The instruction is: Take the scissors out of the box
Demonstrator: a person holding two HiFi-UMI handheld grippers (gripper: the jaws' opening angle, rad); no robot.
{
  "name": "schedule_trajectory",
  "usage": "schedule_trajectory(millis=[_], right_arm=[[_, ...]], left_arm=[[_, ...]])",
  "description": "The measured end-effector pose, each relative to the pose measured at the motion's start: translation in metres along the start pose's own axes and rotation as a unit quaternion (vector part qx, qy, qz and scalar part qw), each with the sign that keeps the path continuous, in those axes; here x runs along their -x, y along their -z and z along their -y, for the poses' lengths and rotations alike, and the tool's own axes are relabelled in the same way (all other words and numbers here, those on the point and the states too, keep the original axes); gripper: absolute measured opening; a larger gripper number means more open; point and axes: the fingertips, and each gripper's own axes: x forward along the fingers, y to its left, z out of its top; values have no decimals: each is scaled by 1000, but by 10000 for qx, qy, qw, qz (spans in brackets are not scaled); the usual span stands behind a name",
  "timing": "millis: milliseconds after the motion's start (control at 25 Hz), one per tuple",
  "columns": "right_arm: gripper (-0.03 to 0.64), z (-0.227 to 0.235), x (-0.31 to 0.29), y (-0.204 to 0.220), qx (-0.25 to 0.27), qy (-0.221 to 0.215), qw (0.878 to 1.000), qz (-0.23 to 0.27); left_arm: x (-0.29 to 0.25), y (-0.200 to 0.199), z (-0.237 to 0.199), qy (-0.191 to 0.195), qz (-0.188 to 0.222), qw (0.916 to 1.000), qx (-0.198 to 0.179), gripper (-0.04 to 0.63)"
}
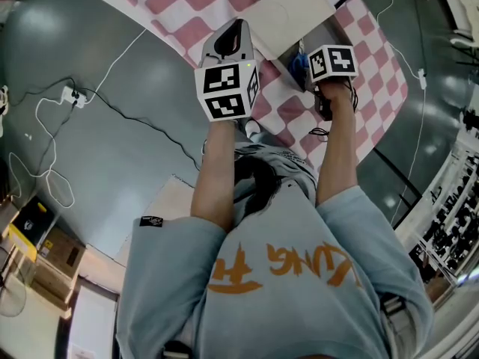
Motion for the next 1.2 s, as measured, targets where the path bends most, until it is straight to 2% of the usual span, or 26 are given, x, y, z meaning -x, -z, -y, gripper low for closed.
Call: schedule_trajectory(millis=[240,760,1200], right_arm=[[66,5,12,0,-165,-142,9988,436],[63,20,56,-7,-44,65,9929,1186],[63,29,72,9,77,-23,9909,1345]], left_arm=[[9,1,12,8,56,9999,-113,17],[18,2,38,129,101,9994,-300,17],[22,11,68,220,56,9987,-448,17]])
